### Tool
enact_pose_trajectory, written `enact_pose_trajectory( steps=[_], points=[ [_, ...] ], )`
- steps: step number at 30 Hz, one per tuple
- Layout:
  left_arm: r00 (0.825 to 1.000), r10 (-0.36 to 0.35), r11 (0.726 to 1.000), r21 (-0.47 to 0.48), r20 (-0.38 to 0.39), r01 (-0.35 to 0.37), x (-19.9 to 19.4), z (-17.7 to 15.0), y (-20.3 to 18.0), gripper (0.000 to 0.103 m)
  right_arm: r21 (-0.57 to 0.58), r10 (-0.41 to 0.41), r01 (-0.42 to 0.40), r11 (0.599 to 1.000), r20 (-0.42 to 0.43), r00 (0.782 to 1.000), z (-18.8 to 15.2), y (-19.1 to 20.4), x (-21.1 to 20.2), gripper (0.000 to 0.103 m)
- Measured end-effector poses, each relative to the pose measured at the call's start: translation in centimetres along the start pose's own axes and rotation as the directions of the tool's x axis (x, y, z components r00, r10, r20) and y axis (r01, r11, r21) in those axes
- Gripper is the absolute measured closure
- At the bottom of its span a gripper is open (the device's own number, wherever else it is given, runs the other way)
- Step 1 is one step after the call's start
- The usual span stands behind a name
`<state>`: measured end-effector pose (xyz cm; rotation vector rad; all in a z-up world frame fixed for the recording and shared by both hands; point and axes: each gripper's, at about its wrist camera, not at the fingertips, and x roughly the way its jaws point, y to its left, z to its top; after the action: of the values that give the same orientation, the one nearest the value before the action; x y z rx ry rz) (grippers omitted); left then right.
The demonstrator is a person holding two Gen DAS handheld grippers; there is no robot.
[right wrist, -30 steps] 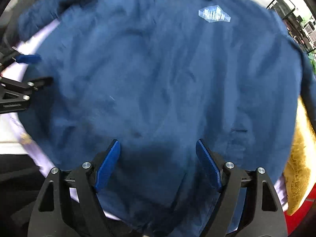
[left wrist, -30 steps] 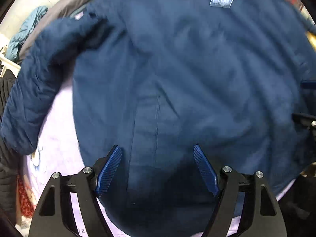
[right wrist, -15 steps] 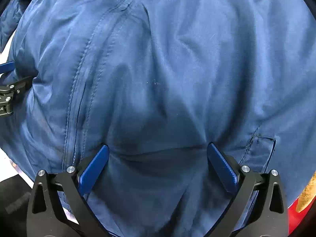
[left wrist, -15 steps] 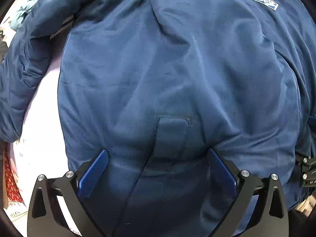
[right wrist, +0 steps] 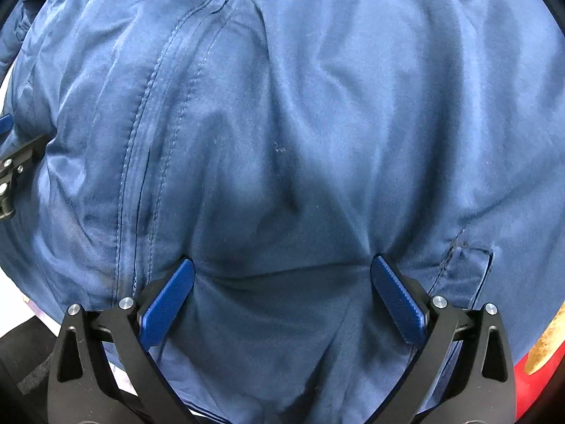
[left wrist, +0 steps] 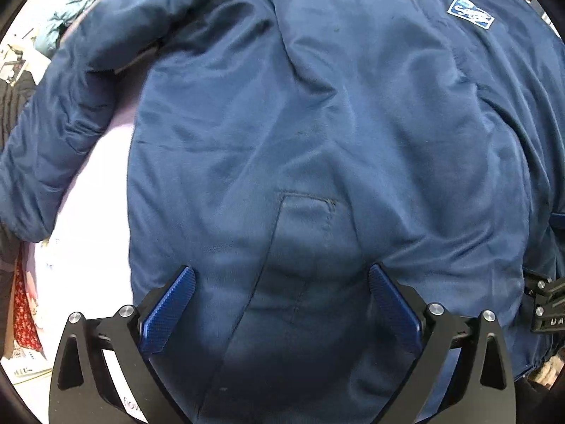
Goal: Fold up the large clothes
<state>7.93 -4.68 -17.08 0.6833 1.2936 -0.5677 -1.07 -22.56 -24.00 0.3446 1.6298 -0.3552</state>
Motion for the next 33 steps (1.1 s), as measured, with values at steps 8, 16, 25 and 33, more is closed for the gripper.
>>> enact_pose_trajectory(
  steps=[8,16,25,33],
  points=[
    [0.995,0.003,1.0,0.009,0.103,-0.004,-5.4,-2.2,-0.8,0.006,0.134,0.089,-0.104,0.985,0.118,0.989,-2.0,-1.3,-2.7,0.005],
    [0.99,0.003,0.999,-0.033,0.141,0.001,-9.0,-2.4,-2.1,0.006,0.135,0.136,-0.191,0.972,0.337,0.932,-1.7,-4.1,-8.9,0.005],
    [0.985,0.014,0.997,-0.075,0.17,-0.001,-9.2,0.3,-4.7,0.007,0.101,0.158,-0.223,0.97,0.434,0.887,1.0,-9.6,-12.8,0.005],
    [0.98,-0.02,0.995,-0.088,0.197,0.038,-11.2,0.9,-7.6,0.007,0.078,0.145,-0.204,0.976,0.471,0.87,1.1,-12.1,-14.0,0.005]
  ],
)
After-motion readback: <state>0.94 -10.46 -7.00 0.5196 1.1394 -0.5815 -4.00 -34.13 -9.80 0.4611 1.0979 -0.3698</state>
